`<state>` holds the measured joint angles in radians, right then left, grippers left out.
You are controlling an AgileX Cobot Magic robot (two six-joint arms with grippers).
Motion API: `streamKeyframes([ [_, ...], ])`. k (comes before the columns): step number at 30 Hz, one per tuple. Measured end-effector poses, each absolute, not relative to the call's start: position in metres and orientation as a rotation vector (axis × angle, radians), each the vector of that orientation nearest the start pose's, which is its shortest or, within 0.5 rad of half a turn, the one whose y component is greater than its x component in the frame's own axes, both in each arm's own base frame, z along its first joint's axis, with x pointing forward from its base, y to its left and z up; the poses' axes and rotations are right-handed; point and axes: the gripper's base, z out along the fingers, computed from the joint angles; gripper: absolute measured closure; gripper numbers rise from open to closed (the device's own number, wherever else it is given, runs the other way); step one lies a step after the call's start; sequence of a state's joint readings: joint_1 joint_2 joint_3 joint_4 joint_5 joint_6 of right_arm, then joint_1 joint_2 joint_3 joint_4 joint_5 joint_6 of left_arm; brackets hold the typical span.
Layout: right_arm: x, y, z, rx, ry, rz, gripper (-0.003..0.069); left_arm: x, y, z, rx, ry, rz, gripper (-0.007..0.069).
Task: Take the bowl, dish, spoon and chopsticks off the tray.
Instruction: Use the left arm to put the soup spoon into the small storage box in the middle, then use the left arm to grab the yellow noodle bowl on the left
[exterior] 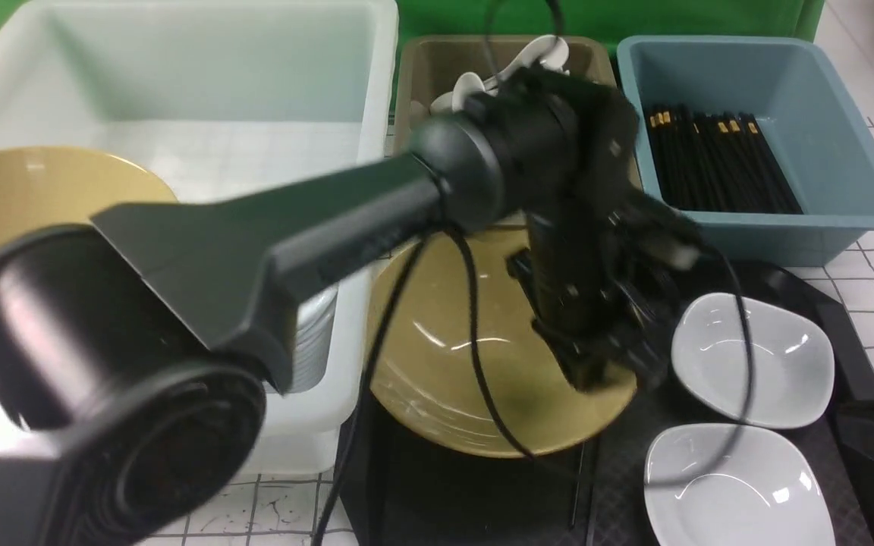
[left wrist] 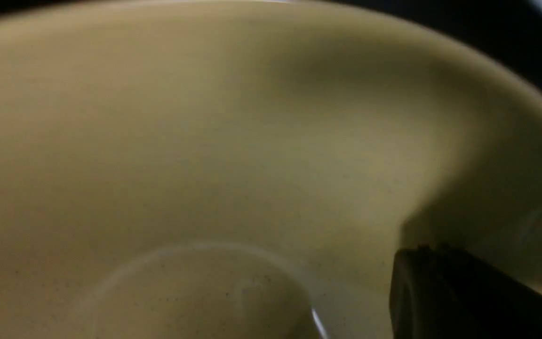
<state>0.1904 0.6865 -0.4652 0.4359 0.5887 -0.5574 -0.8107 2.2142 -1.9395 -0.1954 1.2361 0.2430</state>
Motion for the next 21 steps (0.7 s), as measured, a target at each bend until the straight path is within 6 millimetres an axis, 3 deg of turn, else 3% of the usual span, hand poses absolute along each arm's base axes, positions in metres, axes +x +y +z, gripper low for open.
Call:
streamKeyframes([
  [2, 0.12, 0.045, 0.264, -0.548, 2.177, 0.269, 0.0622, 0.295, -0.36, 0.218, 1.518, 2.619, -0.494, 0.0636],
  [5, 0.119, 0.045, 0.264, -0.552, 2.184, 0.273, 0.0622, 0.289, -0.365, 0.234, 1.526, 2.568, -0.591, 0.0636],
  [7, 0.118, 0.045, 0.263, -0.558, 2.193, 0.277, 0.0622, 0.294, -0.358, 0.256, 1.46, 2.543, -0.585, 0.0628],
  [9, 0.118, 0.045, 0.263, -0.558, 2.194, 0.277, 0.0622, 0.299, -0.352, 0.263, 1.425, 2.539, -0.555, 0.0617],
  [11, 0.118, 0.045, 0.263, -0.559, 2.196, 0.279, 0.0622, 0.319, -0.325, 0.282, 1.301, 2.54, -0.381, 0.0552],
  [14, 0.118, 0.046, 0.263, -0.559, 2.198, 0.28, 0.0622, 0.345, -0.295, 0.287, 1.148, 2.573, -0.182, 0.041],
  [19, 0.118, 0.046, 0.263, -0.559, 2.198, 0.28, 0.0619, 0.365, -0.269, 0.271, 0.973, 2.678, -0.05, 0.0171],
  [21, 0.118, 0.046, 0.263, -0.559, 2.198, 0.28, 0.0617, 0.365, -0.268, 0.261, 0.966, 2.711, -0.037, 0.0118],
])
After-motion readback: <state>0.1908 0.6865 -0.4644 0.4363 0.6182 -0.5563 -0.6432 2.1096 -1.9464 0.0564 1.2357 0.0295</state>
